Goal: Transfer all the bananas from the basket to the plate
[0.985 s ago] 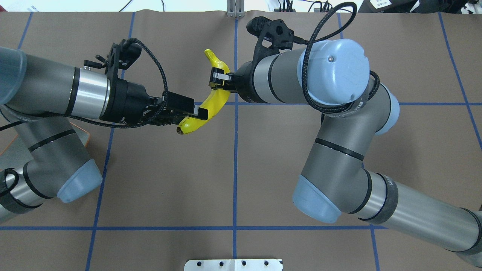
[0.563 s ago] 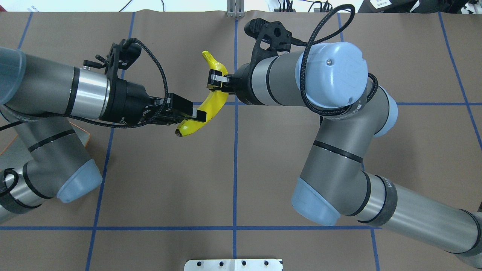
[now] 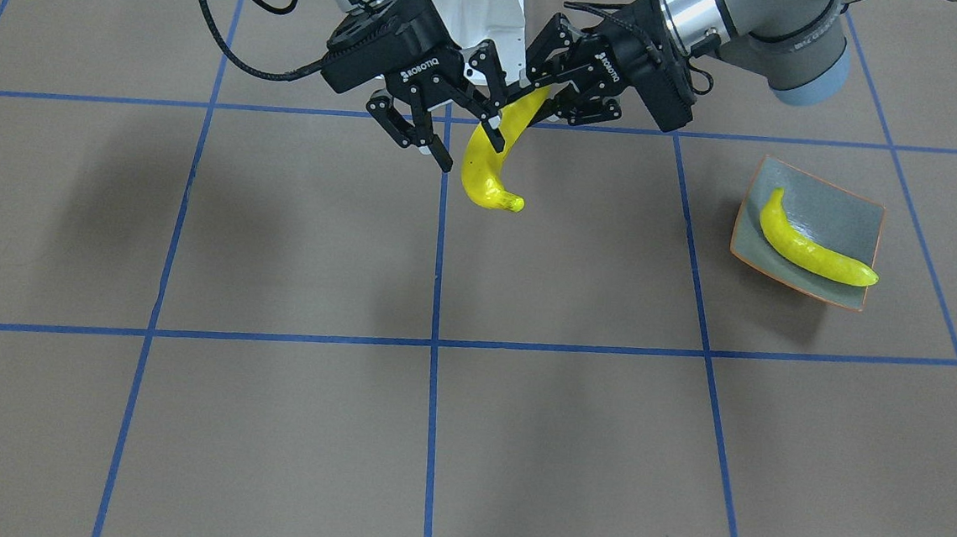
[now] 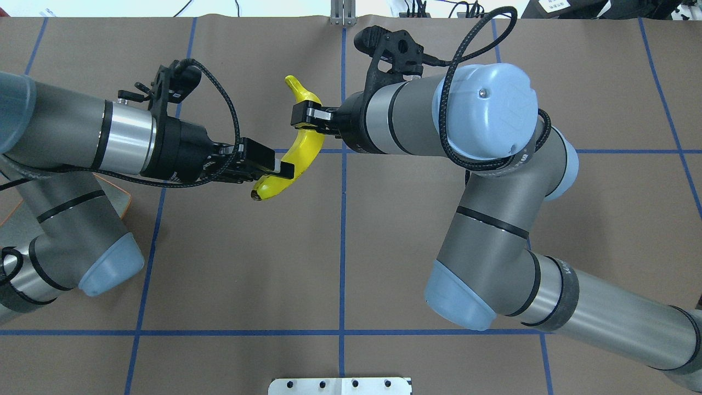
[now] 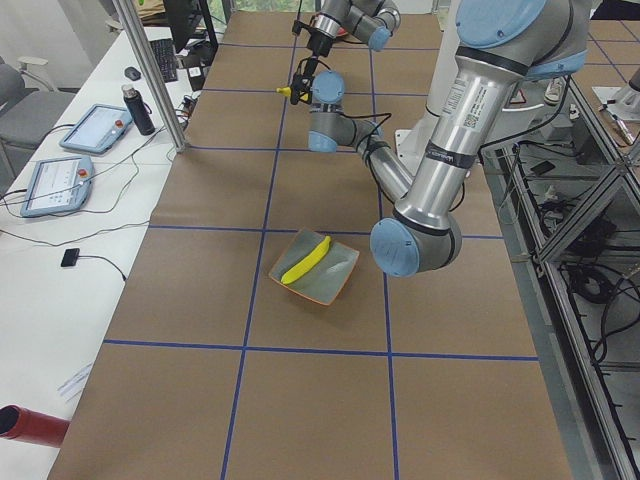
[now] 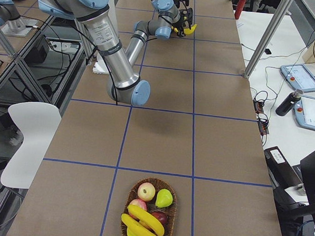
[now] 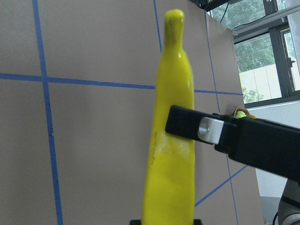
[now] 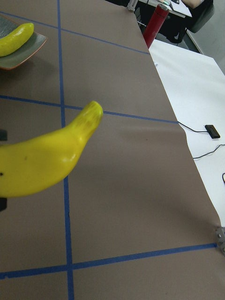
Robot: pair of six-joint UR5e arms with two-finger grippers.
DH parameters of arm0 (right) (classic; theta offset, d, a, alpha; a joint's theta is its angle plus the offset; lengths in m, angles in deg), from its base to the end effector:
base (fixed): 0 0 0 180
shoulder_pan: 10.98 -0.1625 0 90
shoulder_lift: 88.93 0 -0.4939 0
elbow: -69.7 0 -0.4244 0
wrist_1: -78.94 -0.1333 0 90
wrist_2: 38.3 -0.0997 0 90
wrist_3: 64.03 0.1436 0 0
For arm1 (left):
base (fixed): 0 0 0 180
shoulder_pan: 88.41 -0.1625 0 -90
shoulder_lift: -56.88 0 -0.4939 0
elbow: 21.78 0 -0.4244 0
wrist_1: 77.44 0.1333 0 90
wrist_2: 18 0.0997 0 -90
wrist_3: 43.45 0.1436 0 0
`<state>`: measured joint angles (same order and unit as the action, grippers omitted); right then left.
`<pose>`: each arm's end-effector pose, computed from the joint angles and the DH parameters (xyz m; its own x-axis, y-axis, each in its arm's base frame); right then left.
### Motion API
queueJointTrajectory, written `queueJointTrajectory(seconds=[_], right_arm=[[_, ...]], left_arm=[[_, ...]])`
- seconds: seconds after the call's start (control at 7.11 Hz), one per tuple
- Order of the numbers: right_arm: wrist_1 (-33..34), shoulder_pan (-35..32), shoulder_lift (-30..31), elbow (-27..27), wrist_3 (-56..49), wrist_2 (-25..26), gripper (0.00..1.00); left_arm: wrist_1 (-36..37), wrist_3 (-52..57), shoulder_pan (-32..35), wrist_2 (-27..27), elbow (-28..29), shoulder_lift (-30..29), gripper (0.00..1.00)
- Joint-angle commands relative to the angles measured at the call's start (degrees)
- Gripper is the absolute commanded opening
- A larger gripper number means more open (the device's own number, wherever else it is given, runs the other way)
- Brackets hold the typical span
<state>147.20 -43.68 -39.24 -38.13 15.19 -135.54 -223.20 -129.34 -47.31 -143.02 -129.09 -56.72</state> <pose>-0.5279 -0.4758 0.1055 0.2260 -0.0754 0.9712 -0.3963 0.9037 0.1624 0.4365 -0.4484 0.2245 -0.0795 0.1472 -0.9859 0.1148 0.9838 0.1377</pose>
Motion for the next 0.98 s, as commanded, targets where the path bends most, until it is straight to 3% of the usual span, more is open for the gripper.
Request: queueJointTrajectory(seconds=[0.0,0.28,0.7,0.84], right_arm=[[-0.2,-3.0,1.3,-0.8,-0.3,-1.4,1.0],[0.3,-9.4,8.1,-1.5,-2.6,-7.5,1.0],[0.7,-19.8,20.3,-1.0,-19.4,-18.0,1.0],[0.7,-22.1,22.9,-0.9,-24.0,-20.2,1.0]], left_arm=[[0.1,0.1,0.6,0.0,0.0,2.9,0.0],[0.1,0.5,4.5,0.1,-2.4,12.6,0.0],[0.4,-0.8,9.7,0.4,-7.0,34.9,0.0],[0.5,-8.3,11.3,0.7,-6.6,38.3,0.0]])
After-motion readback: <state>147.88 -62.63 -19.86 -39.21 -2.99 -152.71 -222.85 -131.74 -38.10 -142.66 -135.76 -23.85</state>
